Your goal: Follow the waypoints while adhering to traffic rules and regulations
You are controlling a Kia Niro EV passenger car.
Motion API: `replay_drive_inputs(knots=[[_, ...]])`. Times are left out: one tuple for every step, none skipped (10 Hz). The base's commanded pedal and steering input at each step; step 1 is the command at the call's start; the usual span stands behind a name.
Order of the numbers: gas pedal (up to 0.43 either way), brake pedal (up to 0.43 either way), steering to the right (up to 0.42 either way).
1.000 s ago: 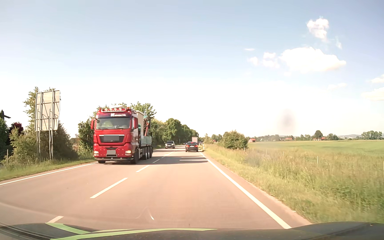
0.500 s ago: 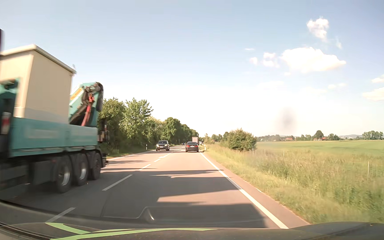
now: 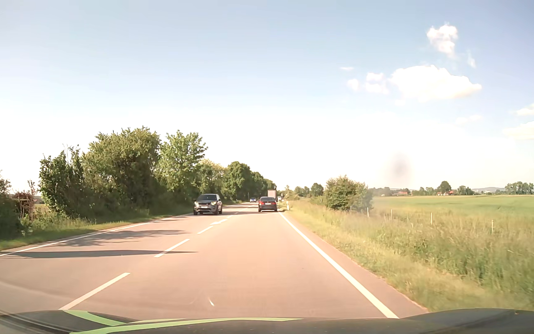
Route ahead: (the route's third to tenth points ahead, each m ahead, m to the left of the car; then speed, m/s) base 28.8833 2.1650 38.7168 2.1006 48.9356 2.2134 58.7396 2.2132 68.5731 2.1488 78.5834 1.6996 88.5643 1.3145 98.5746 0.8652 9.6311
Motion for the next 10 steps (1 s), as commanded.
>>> replay_drive_inputs(knots=[[0.0, 0.0, 0.0], [0.0, 0.0, 0.0], [0.0, 0.0, -0.001], [0.0, 0.0, 0.0], [0.0, 0.0, -0.001], [0.0, 0.0, -0.001], [0.0, 0.0, -0.002], [0.0, 0.0, -0.002], [0.0, 0.0, -0.002], [0.0, 0.0, -0.002]])
